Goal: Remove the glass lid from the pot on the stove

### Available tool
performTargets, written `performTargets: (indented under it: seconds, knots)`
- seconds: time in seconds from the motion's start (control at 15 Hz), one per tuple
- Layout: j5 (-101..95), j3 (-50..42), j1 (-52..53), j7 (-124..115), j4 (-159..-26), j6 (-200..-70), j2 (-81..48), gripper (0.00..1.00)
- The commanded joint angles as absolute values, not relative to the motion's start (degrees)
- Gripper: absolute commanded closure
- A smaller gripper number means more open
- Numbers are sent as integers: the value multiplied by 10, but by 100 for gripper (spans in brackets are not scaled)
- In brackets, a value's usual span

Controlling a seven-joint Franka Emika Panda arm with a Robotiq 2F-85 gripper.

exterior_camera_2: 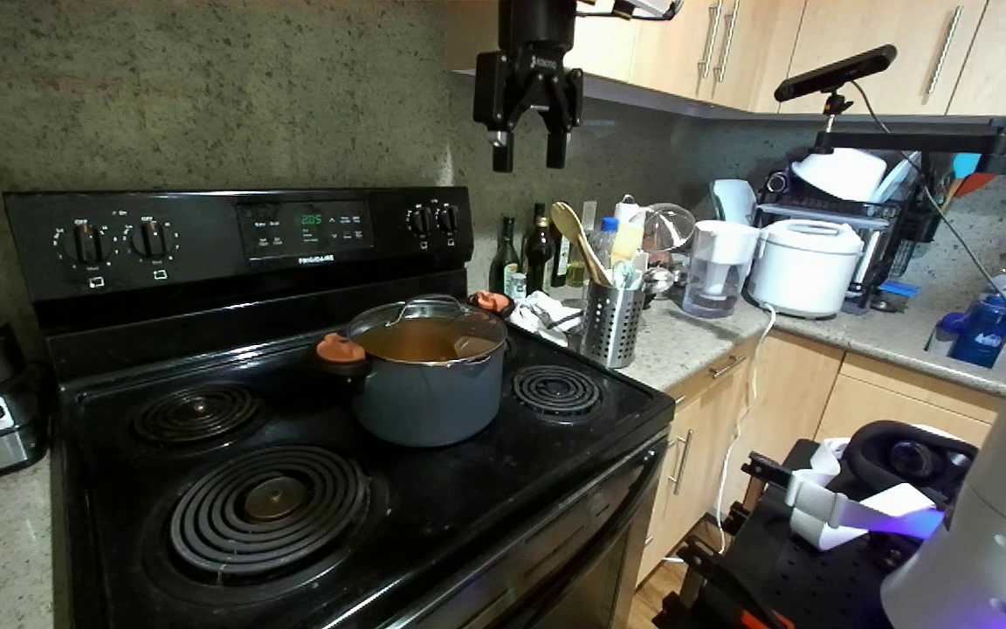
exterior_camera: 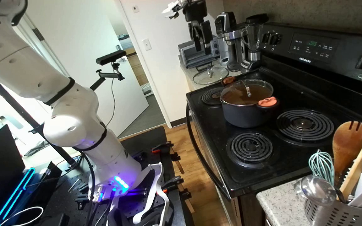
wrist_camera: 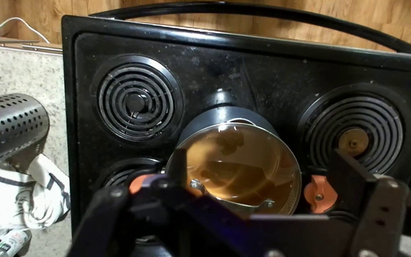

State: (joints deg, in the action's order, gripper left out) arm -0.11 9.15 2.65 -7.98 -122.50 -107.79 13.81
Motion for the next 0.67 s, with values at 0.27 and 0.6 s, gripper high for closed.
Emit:
performTargets:
  seconds: [0.27, 0.6]
  knots:
    - [-5, 76, 42, -24, -1223, -1056, 136, 0]
    - [-5, 75, 43, -24, -1223, -1056, 136, 0]
